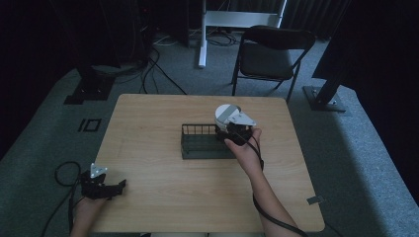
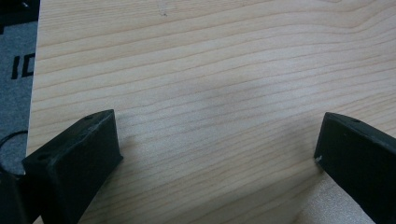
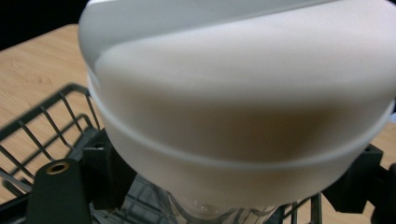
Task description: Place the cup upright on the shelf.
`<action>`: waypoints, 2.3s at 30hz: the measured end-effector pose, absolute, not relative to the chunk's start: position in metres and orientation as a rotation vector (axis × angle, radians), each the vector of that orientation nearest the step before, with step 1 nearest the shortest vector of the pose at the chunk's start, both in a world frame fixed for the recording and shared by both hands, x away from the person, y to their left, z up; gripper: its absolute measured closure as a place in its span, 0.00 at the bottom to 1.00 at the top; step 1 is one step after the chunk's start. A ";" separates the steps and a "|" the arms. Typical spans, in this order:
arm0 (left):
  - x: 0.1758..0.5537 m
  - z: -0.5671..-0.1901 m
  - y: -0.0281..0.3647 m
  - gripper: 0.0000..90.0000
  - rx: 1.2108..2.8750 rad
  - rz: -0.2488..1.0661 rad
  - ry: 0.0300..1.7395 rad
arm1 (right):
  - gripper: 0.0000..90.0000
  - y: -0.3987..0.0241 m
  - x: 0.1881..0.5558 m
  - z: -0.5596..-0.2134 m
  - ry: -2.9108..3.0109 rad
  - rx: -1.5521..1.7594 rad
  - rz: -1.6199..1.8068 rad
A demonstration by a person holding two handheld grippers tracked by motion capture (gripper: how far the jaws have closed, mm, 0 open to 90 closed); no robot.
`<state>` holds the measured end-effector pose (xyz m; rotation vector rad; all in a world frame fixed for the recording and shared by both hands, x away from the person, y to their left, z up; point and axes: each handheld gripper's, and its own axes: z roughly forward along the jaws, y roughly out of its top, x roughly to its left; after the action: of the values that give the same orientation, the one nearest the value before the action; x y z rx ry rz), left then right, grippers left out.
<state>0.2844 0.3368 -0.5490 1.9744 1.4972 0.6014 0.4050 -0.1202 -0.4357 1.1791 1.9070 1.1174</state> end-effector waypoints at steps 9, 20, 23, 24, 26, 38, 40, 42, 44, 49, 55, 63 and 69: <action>0.284 -0.549 0.337 0.00 1.974 0.601 1.498 | 0.21 -0.124 0.409 -0.454 1.939 1.234 1.074; 0.284 -0.549 0.337 0.00 1.974 0.602 1.497 | 0.21 -0.124 0.411 -0.466 1.967 1.317 1.073; 0.284 -0.549 0.337 0.00 1.974 0.602 1.497 | 0.21 -0.124 0.412 -0.468 1.971 1.325 1.064; 0.284 -0.549 0.337 0.00 1.974 0.602 1.497 | 0.21 -0.124 0.412 -0.469 1.974 1.320 1.057; 0.284 -0.549 0.337 0.00 1.974 0.601 1.497 | 0.21 -0.123 0.412 -0.470 1.976 1.315 1.046; 0.284 -0.549 0.337 0.00 1.974 0.601 1.498 | 0.21 -0.124 0.411 -0.473 1.965 1.330 1.050; 0.284 -0.549 0.337 0.00 1.974 0.601 1.498 | 0.20 -0.125 0.411 -0.474 1.962 1.332 1.063; 0.284 -0.549 0.337 0.00 1.975 0.601 1.497 | 0.20 -0.127 0.412 -0.474 1.957 1.343 1.079; 0.284 -0.549 0.337 0.00 1.974 0.602 1.497 | 0.20 -0.128 0.411 -0.475 1.947 1.359 1.095; 0.284 -0.549 0.337 0.00 1.974 0.602 1.497 | 0.20 -0.129 0.410 -0.477 1.948 1.342 1.108; 0.284 -0.549 0.337 0.00 1.974 0.602 1.497 | 0.18 -0.130 0.408 -0.477 1.950 1.313 1.126; 0.284 -0.549 0.337 0.00 1.974 0.602 1.497 | 0.14 -0.130 0.404 -0.476 1.943 1.290 1.143; 0.284 -0.549 0.337 0.00 1.974 0.602 1.497 | 0.15 -0.134 0.399 -0.475 1.930 1.276 1.164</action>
<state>0.2844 0.3368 -0.5490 1.9744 1.4973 0.6018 0.3989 -0.1341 -0.4747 1.2757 1.9302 1.1639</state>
